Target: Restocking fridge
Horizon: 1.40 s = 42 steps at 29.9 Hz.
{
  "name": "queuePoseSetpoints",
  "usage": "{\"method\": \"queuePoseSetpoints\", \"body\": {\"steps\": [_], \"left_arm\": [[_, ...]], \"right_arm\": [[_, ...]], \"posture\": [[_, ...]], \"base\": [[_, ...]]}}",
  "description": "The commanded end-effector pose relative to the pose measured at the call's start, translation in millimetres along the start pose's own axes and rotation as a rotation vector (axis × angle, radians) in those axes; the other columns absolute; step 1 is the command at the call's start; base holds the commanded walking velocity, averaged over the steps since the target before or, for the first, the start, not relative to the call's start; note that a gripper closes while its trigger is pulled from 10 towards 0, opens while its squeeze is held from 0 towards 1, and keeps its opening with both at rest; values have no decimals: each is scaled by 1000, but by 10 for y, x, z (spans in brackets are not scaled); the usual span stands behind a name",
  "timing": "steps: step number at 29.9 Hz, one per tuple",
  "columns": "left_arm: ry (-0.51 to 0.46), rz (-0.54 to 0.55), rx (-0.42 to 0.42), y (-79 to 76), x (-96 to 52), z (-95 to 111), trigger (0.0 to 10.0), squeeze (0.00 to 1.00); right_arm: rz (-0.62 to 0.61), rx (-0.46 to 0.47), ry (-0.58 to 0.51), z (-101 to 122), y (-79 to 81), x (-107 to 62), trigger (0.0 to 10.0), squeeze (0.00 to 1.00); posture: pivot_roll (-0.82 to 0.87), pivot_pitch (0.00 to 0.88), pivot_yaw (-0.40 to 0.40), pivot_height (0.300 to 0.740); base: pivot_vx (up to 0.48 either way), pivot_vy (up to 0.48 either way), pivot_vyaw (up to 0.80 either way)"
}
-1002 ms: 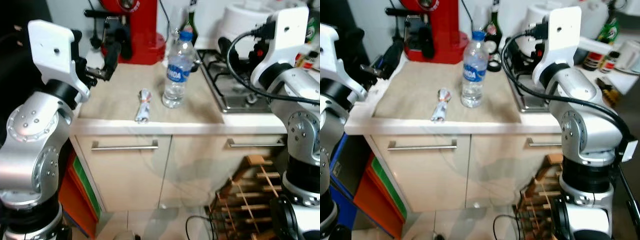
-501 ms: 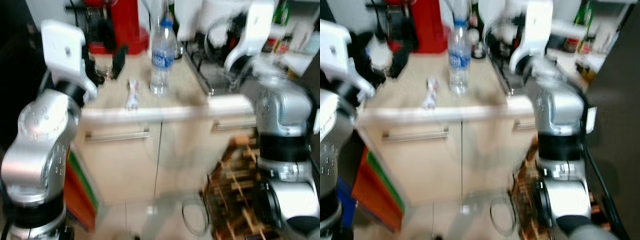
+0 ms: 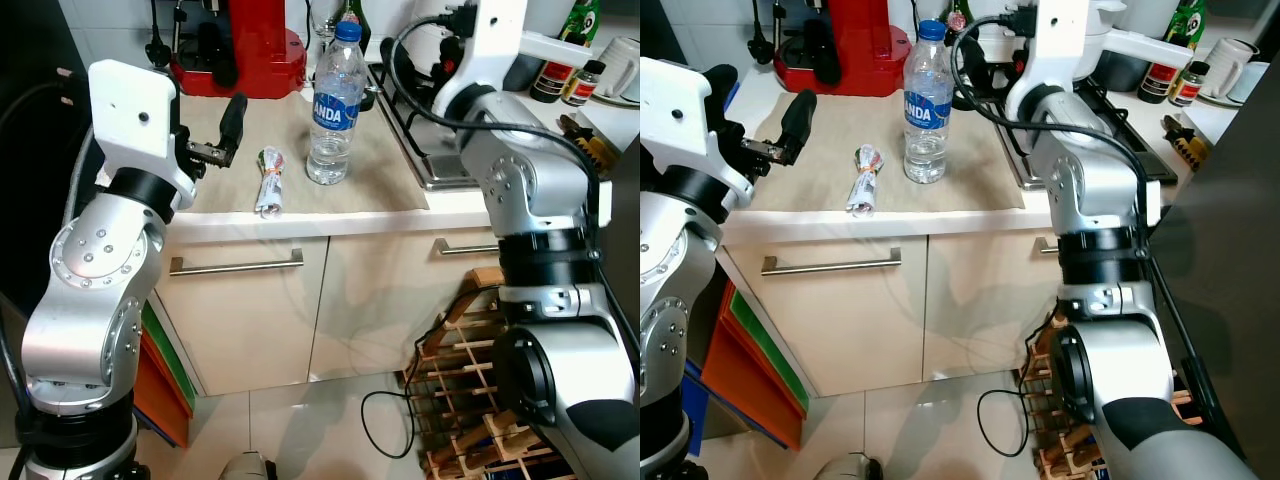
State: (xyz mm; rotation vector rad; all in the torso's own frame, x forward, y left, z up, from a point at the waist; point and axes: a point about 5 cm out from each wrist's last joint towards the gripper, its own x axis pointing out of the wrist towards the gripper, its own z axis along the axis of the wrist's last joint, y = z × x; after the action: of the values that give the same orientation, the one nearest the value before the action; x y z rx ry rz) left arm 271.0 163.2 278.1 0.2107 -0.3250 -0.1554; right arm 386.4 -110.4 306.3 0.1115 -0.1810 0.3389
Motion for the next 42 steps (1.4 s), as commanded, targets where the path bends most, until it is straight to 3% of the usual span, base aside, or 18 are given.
{"method": "queuePoseSetpoints", "body": {"steps": [1, 15, 24, 42], "left_arm": [[-9, 9, 12, -6, -24, 22, 10000, 0], [-10, 23, 11, -23, -63, 34, 10000, 0], [-14, 25, 13, -33, -99, 57, 10000, 0], [16, 44, 31, 11, -226, 77, 10000, 0]], "right_arm": [[19, 3, -26, 78, 20, 49, 10000, 0], [91, 61, -29, 128, 160, 177, 10000, 0], [92, 13, -40, 107, 188, 255, 10000, 0], [-4, -82, -29, -23, 64, 350, 10000, 0]], "posture": [[155, 0, -81, 740], [171, 0, -101, 740], [195, 0, -112, 740], [239, 18, -118, 740]], "base": [[0, 0, 0], [0, 0, 0], [0, 0, 0], [0, 0, 0]]}}
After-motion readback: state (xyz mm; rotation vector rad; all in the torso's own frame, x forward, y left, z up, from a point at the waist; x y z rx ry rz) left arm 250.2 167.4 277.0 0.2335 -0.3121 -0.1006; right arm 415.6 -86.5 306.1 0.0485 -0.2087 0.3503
